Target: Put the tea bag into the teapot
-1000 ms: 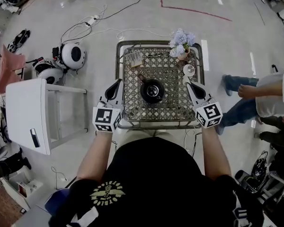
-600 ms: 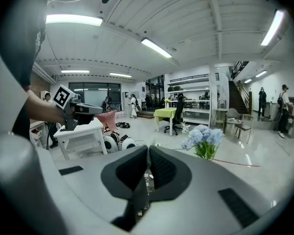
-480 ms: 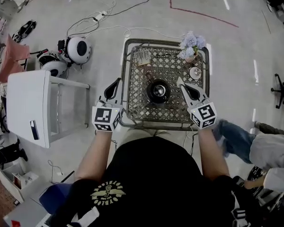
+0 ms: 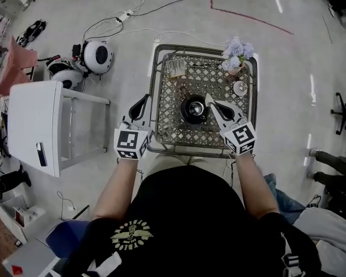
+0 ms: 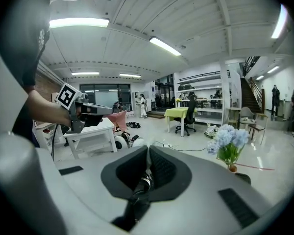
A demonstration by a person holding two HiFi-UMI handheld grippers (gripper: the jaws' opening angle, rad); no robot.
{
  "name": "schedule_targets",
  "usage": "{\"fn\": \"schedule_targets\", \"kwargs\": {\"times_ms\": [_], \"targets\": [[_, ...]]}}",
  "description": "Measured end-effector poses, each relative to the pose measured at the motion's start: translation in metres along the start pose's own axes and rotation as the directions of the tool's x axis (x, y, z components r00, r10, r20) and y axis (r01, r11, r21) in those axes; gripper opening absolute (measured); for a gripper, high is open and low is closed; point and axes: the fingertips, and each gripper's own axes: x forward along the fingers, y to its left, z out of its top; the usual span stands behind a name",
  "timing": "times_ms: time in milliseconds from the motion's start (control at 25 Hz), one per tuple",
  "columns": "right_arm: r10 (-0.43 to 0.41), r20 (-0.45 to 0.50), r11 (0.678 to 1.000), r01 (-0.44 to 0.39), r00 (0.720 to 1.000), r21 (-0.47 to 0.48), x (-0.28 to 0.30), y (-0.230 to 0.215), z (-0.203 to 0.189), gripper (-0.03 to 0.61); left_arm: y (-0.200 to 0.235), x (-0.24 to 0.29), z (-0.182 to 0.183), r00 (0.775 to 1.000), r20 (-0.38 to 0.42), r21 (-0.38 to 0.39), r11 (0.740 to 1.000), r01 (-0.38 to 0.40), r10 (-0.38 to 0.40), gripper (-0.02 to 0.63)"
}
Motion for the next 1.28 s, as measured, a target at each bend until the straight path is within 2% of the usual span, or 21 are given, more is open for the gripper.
{"fn": "schedule_targets", "kwargs": {"times_ms": [360,840,1280], "targets": [[0.049,-0.017,0.999,-0.049,0.999,0.003,0.016,0.019,-0.008,0.014,-0.003,-0.003,0.001,1.000,-0.005,-0.002,1.000,-0.003,0.003,-0.005],[0.054,-0.104,0.998,-0.050,0.993,0.038,0.032,0.019,-0.058,0.015,-0.002,-0.005,-0.011,1.000,-0.024,-0.014,1.000,0.002,-0.002,-0.005],[0.061,-0.153,0.997,-0.054,0.986,0.050,0.041,0.019,-0.076,0.015,0.004,0.000,-0.007,1.000,-0.029,-0.015,1.000,-0.001,0.001,-0.005]]}}
